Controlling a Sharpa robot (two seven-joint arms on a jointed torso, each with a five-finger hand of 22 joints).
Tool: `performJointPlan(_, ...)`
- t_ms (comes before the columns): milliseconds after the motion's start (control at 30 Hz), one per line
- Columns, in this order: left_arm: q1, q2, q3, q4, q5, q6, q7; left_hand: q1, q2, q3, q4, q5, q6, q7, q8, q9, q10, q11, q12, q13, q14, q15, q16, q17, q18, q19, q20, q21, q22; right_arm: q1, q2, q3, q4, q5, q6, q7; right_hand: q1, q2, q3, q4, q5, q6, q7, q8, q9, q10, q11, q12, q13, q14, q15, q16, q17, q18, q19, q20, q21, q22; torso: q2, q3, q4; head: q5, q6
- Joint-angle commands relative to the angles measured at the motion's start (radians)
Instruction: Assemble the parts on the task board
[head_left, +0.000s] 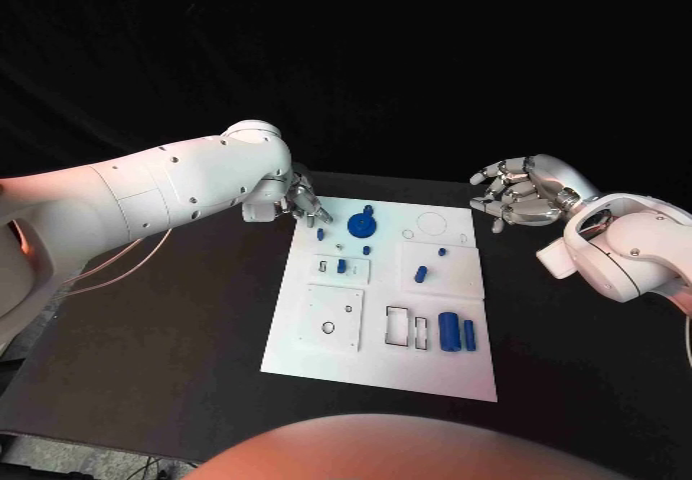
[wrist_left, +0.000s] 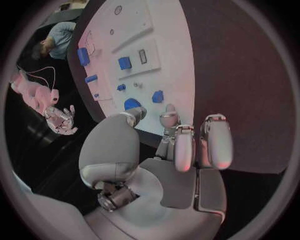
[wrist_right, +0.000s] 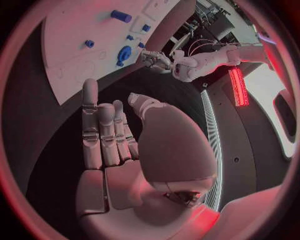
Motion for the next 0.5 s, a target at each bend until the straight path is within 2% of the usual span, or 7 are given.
performJointPlan(33,-0.002,0.005,0.0,-0.002,-0.005,0.009,0.024,-0.01,0.006,-0.007,-0.001,-0.007,0.001,-0.002,-0.003,-0.003,-0.002,0.003,0.001,-0.001,0.091,0.008,0.001,0.218,-0.01,-0.001,0.009,-0.003,0.002,-0.001,0.002,0.0,0.0,-0.009,0.002,0.011,0.001,0.002,0.0,-0.004,0.004,-0.006,0.041,0.003,-0.001,-0.003,0.0,0.006,-0.001,-0.004,-0.001,0.0,0.001,0.012,0.005,0.0,-0.006,-0.001,-0.002,0.0012,0.0007,0.001,-0.003)
performJointPlan(500,-0.009,0.007,-0.001,-0.015,0.0,0.033,0.024,0.011,0.026,-0.011,-0.004,-0.005,0.03,-0.01,0.01,-0.009,0.0,-0.004,0.005,0.001,0.092,0.003,0.002,0.22,-0.01,0.0,0.006,-0.001,0.005,-0.002,0.004,0.0,0.0,-0.009,0.003,0.011,-0.001,0.003,0.0,-0.003,0.005,-0.006,0.041,0.004,-0.001,-0.003,0.0,0.006,-0.003,-0.003,-0.001,0.002,0.002,0.011,0.006,0.0,-0.007,-0.001,-0.001,0.0011,0.0003,0.002,-0.006)
